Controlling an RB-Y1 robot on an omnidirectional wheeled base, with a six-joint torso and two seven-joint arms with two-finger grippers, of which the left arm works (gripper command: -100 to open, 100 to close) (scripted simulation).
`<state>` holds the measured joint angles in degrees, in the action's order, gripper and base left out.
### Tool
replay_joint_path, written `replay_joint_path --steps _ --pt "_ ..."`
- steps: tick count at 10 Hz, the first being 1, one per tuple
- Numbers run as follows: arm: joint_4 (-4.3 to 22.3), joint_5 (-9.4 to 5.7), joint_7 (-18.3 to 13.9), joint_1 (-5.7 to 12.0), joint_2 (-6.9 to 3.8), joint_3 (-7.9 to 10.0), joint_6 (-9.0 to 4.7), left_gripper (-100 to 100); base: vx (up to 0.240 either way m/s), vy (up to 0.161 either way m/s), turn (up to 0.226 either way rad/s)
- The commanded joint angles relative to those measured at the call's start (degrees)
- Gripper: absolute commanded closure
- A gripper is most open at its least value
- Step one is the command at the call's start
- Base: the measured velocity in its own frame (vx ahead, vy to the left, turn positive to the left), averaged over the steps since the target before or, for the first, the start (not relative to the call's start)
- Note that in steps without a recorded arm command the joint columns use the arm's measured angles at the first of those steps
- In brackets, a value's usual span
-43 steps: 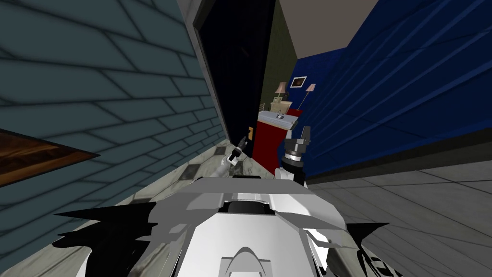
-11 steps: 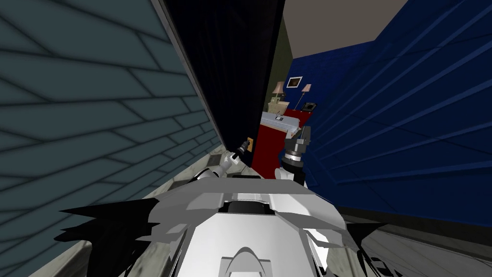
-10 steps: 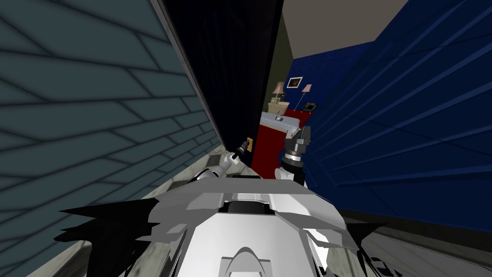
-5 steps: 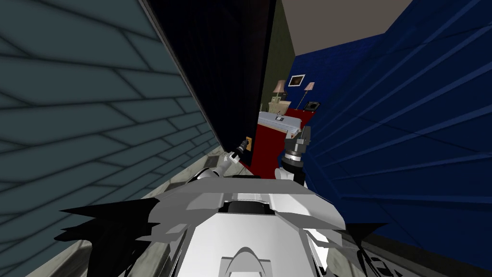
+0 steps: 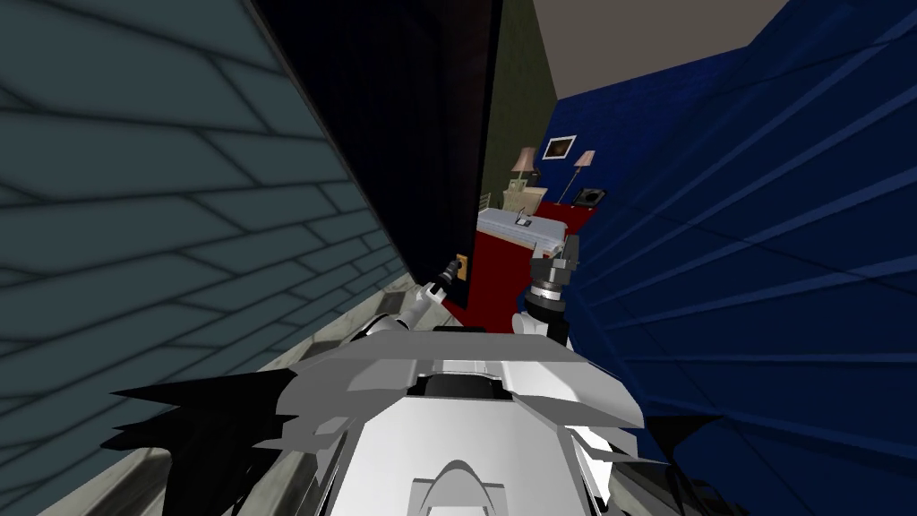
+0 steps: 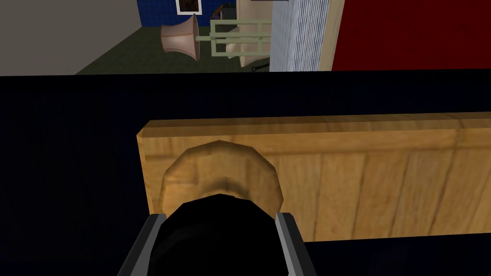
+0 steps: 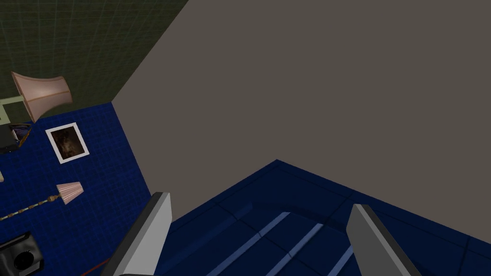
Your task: Push the door open
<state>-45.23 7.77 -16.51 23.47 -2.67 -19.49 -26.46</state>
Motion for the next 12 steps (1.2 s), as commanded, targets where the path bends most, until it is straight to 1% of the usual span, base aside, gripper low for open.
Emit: replay_joint_path --steps 1,2,3,4,5,9,11,12 --pt "0.79 -0.43 1.11 0.8 -0.12 2.1 -0.07 100 0.075 -0.086 0.032" --pt "0.88 -0.53 1.6 0.81 0.02 2.72 0.04 100 0.091 -0.131 0.1" --pt "1.05 -0.75 2.58 0.82 0.33 3.95 0.26 100 0.146 -0.171 0.146" --pt "1.14 -0.86 3.07 0.82 0.52 4.57 0.37 100 0.16 -0.136 0.135" --pt "-0.83 -0.56 2.0 -0.67 -0.4 3.03 1.48 -100 -0.052 -0.015 0.038" --pt "-1.11 -0.52 1.5 -0.71 -0.48 2.4 1.71 -100 -0.181 0.071 -0.003" --pt "-1.31 -0.49 1.15 -0.73 -0.11 1.96 1.87 -100 -0.194 0.069 0.002" --pt "-1.44 -0.48 0.91 -0.75 0.34 1.67 1.98 -100 -0.221 0.06 0.014"
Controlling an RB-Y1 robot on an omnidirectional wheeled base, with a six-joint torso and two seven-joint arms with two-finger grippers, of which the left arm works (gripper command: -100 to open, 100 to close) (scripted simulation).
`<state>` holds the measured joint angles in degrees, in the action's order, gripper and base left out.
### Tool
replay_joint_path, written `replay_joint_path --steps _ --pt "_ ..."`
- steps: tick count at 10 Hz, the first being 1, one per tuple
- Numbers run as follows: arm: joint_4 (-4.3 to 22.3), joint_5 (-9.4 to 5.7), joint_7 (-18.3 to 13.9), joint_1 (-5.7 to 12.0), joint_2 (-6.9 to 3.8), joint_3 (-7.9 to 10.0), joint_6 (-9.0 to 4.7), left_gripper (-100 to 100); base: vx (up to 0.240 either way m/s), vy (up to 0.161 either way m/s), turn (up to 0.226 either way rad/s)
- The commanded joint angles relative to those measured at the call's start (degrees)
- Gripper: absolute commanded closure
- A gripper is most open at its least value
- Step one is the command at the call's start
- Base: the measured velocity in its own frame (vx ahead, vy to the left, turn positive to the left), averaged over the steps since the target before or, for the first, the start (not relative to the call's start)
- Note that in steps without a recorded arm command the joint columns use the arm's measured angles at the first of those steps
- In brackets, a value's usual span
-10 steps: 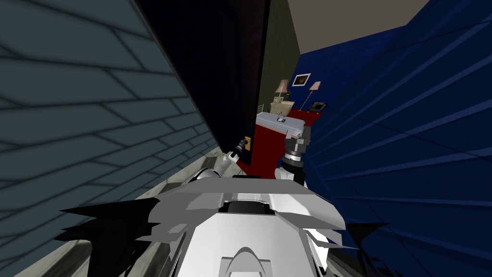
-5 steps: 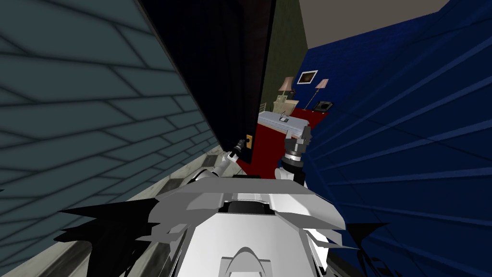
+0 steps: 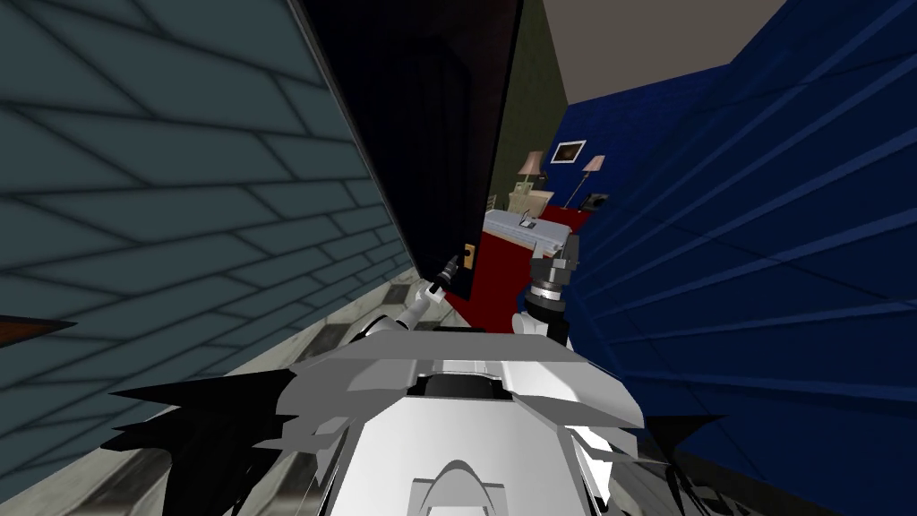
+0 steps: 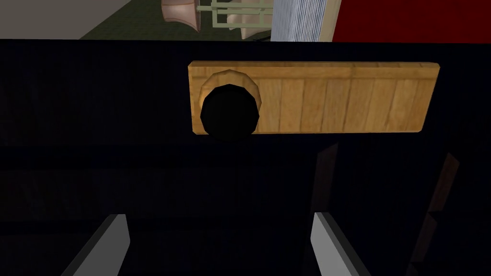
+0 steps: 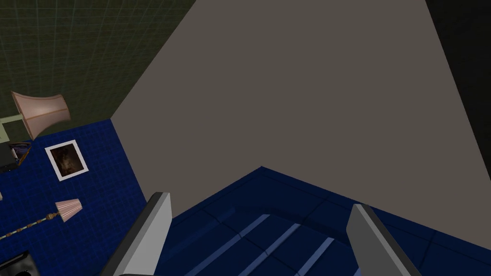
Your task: Push the door open
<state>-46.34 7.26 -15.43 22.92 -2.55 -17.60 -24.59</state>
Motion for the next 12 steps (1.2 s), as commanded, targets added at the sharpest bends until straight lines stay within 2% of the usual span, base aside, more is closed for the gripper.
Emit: replay_joint_path --steps 1,3,5,8,10,11,12 --pt "-0.44 0.05 -0.33 -0.22 0.7 -0.44 0.19 -100 -0.2 0.081 0.004" --pt "-0.32 -0.03 -0.34 -0.13 -0.35 -0.2 0.05 -100 -0.004 -0.007 -0.017" --pt "-0.21 -0.06 -0.14 -0.13 -0.59 0.02 -0.1 -100 0.145 -0.093 -0.015" --pt "0.05 -0.13 0.29 -0.12 -0.41 0.52 -0.42 -100 0.212 -0.117 -0.021" --pt "0.22 -0.17 0.57 -0.11 0.27 0.84 -0.63 -100 0.163 -0.094 -0.023" --pt "0.33 -0.17 0.45 -0.01 0.01 0.75 -0.63 -100 0.066 -0.043 0.001" --pt "0.33 -0.17 0.45 -0.01 0.01 0.75 -0.63 100 -0.006 0.006 0.004"
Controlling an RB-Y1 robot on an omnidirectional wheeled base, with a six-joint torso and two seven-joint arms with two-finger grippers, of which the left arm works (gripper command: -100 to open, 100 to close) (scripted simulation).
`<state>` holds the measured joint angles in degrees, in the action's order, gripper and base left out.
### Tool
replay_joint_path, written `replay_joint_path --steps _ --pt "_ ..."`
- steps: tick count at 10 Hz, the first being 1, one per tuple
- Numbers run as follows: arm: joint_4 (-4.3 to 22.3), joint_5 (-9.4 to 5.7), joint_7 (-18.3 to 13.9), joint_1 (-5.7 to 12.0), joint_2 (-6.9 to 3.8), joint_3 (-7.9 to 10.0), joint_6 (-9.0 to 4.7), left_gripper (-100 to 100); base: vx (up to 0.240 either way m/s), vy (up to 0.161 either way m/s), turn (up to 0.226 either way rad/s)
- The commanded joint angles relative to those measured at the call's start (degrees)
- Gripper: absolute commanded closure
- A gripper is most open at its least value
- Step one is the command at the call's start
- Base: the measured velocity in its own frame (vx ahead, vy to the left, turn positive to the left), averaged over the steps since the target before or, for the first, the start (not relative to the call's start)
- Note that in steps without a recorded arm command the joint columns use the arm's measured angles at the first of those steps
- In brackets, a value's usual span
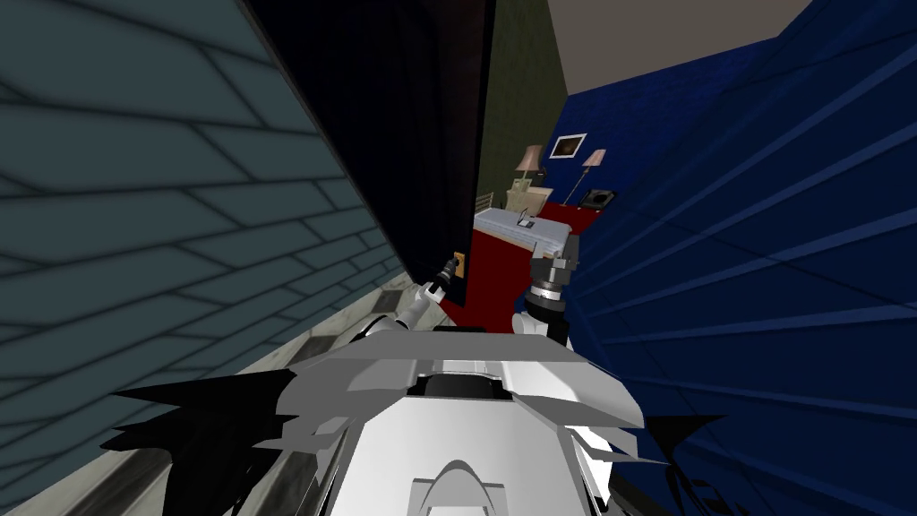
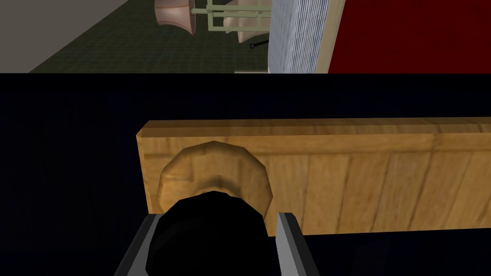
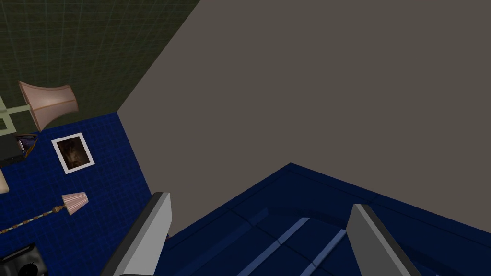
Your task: Push the door open
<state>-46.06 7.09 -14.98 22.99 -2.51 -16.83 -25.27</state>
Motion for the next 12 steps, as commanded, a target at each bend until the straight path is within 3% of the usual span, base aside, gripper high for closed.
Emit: replay_joint_path --steps 1,5,6,10,11,12 --pt "0.04 0.01 -0.01 -0.08 -0.03 -0.02 0.05 100 -0.02 0.018 -0.009" --pt "0.04 0.01 -0.01 -0.08 -0.03 -0.02 0.05 100 -0.012 0.007 0.001" --pt "-0.29 -1.4 1.6 -0.53 -0.77 -0.17 0.35 100 0.093 -0.017 0.097" --pt "-1.31 -4.65 5.14 -1.28 -1.77 -0.44 0.83 100 0.184 -0.061 0.13" --pt "-1.75 -3.93 3.84 -1.42 -1.74 -1.02 1.08 -100 -0.013 0.005 0.041" --pt "-1.75 -3.93 3.84 -1.42 -1.74 -1.02 1.08 -100 -0.145 0.049 -0.043"
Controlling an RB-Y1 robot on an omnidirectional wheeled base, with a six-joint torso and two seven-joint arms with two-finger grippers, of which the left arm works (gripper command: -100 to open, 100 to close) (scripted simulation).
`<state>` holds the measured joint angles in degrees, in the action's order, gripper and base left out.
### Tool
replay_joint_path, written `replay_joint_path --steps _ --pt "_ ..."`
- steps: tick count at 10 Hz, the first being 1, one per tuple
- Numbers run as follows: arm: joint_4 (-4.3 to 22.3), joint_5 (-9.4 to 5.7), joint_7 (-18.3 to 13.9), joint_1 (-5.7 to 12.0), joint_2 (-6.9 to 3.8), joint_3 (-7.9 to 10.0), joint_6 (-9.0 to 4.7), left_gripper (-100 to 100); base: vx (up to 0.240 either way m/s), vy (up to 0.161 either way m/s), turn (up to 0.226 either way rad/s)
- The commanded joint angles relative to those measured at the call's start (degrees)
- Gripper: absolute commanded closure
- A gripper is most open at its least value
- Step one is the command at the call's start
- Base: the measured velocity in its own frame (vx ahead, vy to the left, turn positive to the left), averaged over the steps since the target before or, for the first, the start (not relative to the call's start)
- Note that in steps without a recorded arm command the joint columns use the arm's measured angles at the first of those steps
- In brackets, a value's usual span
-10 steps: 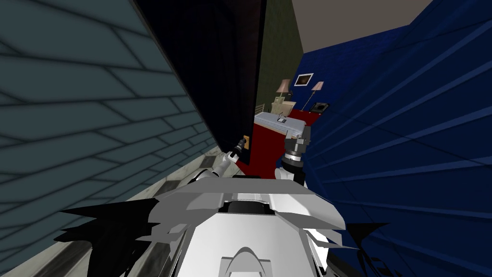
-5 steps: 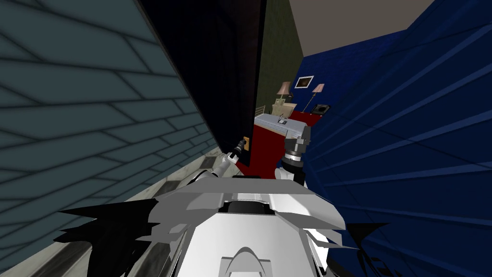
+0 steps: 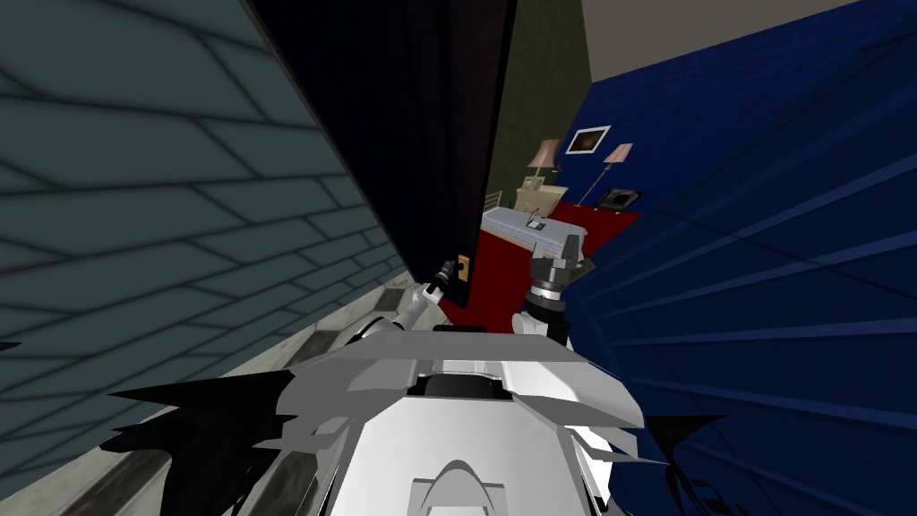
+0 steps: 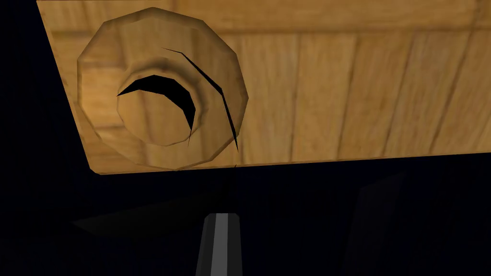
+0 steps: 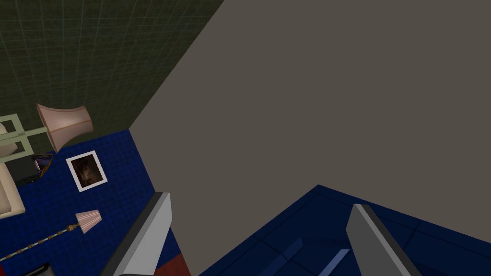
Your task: Push the door open
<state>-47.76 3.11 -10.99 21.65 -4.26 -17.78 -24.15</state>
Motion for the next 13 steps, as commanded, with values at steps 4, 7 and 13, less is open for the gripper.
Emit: replay_joint_path --steps 4,7,13 --pt "-0.59 0.01 -1.07 -0.1 0.38 -1.27 0.32 -100 -0.201 0.072 -0.011" --pt "-1.05 -0.03 -1.85 -0.1 1.27 -2.28 0.62 -100 -0.213 0.07 -0.011" --pt "-1.09 -0.04 -1.5 -0.3 0.89 -1.91 0.39 -100 0.049 -0.022 -0.013"
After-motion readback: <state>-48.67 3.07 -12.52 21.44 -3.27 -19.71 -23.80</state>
